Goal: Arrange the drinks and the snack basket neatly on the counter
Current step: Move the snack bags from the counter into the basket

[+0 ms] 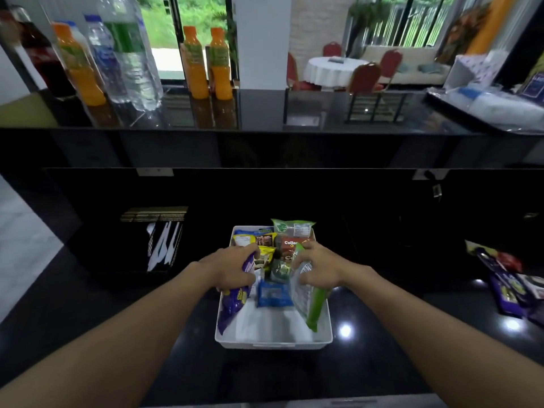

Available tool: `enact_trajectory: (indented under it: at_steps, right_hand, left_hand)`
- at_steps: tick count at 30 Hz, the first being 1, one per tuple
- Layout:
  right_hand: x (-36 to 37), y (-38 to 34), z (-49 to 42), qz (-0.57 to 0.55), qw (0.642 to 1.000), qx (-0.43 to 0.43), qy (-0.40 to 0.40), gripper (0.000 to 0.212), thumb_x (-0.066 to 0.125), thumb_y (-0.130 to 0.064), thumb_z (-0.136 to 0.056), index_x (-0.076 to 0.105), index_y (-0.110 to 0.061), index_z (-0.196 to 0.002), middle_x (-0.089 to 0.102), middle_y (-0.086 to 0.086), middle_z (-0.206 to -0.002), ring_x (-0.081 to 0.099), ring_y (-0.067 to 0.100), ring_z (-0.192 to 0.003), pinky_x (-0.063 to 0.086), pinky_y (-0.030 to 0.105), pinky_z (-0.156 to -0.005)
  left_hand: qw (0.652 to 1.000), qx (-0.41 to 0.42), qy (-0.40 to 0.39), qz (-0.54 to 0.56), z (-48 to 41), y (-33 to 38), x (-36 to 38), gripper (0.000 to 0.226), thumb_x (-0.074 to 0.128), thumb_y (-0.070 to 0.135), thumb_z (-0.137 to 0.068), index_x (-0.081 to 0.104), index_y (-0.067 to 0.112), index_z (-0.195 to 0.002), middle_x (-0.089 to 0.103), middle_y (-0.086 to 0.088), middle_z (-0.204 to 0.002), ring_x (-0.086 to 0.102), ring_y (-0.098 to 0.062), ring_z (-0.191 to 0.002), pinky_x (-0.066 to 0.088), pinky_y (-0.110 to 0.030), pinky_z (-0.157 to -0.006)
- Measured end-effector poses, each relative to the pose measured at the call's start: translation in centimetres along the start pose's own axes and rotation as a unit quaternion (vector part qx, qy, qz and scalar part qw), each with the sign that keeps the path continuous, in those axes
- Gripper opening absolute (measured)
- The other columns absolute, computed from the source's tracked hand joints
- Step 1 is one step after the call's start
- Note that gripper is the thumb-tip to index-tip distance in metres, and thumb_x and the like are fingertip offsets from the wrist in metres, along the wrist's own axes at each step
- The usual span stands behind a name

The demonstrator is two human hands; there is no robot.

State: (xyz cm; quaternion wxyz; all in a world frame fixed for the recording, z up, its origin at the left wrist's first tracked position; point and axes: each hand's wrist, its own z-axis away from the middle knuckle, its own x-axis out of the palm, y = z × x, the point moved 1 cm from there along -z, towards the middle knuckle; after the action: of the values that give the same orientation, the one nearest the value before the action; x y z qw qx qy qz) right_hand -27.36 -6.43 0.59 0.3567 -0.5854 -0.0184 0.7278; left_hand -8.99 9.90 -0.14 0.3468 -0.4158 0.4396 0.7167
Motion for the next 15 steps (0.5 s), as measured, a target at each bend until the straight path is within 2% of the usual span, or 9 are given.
enact_trajectory:
  at_steps: [2, 3, 4, 6, 8, 10, 12, 14, 15]
  right_hand:
    - [0.3, 0.0, 0.1, -0.002, 1.000, 0.017, -0.015, 0.033, 0.073, -0.031, -0.089, 0.073, -0.019, -0.120, 0.028, 0.006, -0.157, 0.035, 0.028, -0.142, 0.037, 0.028, -0.109]
    - [0.4, 0.0, 0.1, -0.015, 0.999, 0.028, -0.023, 0.034, 0.073, -0.033, -0.089, 0.074, -0.015, -0.118, 0.025, 0.005, -0.159, 0.039, 0.030, -0.138, 0.044, 0.032, -0.104]
    - [0.6, 0.1, 0.1, -0.029, 0.998, 0.041, -0.031, 0.038, 0.073, -0.034, -0.089, 0.073, -0.010, -0.118, 0.019, 0.004, -0.162, 0.042, 0.032, -0.135, 0.052, 0.032, -0.094]
    - [0.9, 0.4, 0.2, -0.064, 0.994, 0.067, -0.048, 0.057, 0.072, -0.036, -0.089, 0.061, 0.001, -0.132, 0.007, 0.001, -0.167, 0.046, 0.034, -0.133, 0.057, 0.022, -0.066]
    - [1.0, 0.5, 0.2, -0.126, 0.985, 0.097, -0.061, 0.074, 0.073, -0.035, -0.089, 0.046, 0.006, -0.144, 0.003, -0.001, -0.168, 0.049, 0.036, -0.132, 0.058, 0.024, -0.064]
    - [1.1, 0.5, 0.3, -0.186, 0.974, 0.111, -0.063, 0.077, 0.075, -0.029, -0.087, 0.042, 0.009, -0.145, 0.018, 0.003, -0.164, 0.056, 0.037, -0.123, 0.059, 0.031, -0.059]
    - [1.2, 0.5, 0.4, -0.223, 0.965, 0.114, -0.077, 0.078, 0.080, -0.026, -0.082, 0.042, 0.007, -0.142, 0.047, 0.012, -0.144, 0.065, 0.034, -0.106, 0.059, 0.032, -0.058]
    - [1.5, 0.6, 0.5, -0.244, 0.958, 0.115, -0.101, 0.072, 0.084, -0.028, -0.073, 0.053, 0.006, -0.128, 0.065, 0.019, -0.119, 0.071, 0.032, -0.098, 0.063, 0.039, -0.073]
    - [1.6, 0.8, 0.6, -0.253, 0.954, 0.115, -0.117, 0.068, 0.085, -0.029, -0.068, 0.060, 0.004, -0.122, 0.069, 0.020, -0.114, 0.073, 0.031, -0.098, 0.063, 0.041, -0.081]
  left_hand:
    - [0.999, -0.010, -0.005, 0.034, -0.2, -0.1, 0.6, 0.045, 0.069, 0.035, -0.084, 0.041, 0.027, -0.118, 0.055, -0.001, -0.106, 0.061, -0.020, -0.085, 0.056, -0.028, -0.060]
    - [0.998, -0.016, -0.010, 0.056, -0.2, -0.2, 0.9, 0.043, 0.070, 0.033, -0.084, 0.042, 0.025, -0.115, 0.055, 0.000, -0.103, 0.062, -0.018, -0.083, 0.053, -0.023, -0.054]
    - [0.996, -0.022, -0.016, 0.082, -0.3, -0.3, 1.1, 0.041, 0.071, 0.031, -0.084, 0.042, 0.023, -0.112, 0.056, -0.001, -0.102, 0.063, -0.017, -0.082, 0.051, -0.021, -0.050]
    - [0.992, -0.029, -0.023, 0.121, -0.5, -0.5, 1.5, 0.040, 0.072, 0.027, -0.084, 0.042, 0.020, -0.109, 0.057, -0.003, -0.101, 0.065, -0.019, -0.085, 0.054, -0.024, -0.053]
    - [0.989, -0.038, -0.017, 0.139, -0.7, -0.6, 1.7, 0.040, 0.073, 0.025, -0.085, 0.042, 0.020, -0.109, 0.057, 0.001, -0.099, 0.065, -0.015, -0.082, 0.054, -0.022, -0.053]
    - [0.987, -0.052, -0.006, 0.154, -0.8, -0.7, 1.9, 0.042, 0.074, 0.026, -0.085, 0.042, 0.019, -0.111, 0.061, 0.001, -0.102, 0.065, -0.011, -0.080, 0.053, -0.021, -0.055]
    - [0.988, -0.060, 0.000, 0.143, -0.8, -0.8, 2.2, 0.049, 0.075, 0.029, -0.084, 0.043, 0.018, -0.119, 0.065, -0.003, -0.113, 0.065, -0.013, -0.089, 0.056, -0.025, -0.067]
    - [0.988, -0.073, 0.005, 0.133, -0.8, -1.0, 2.6, 0.058, 0.077, 0.033, -0.083, 0.041, 0.017, -0.126, 0.065, -0.005, -0.119, 0.066, -0.016, -0.095, 0.057, -0.027, -0.073]
    - [0.988, -0.079, 0.004, 0.133, -0.7, -1.1, 2.7, 0.061, 0.078, 0.034, -0.082, 0.041, 0.017, -0.127, 0.065, -0.005, -0.120, 0.066, -0.017, -0.097, 0.058, -0.030, -0.076]
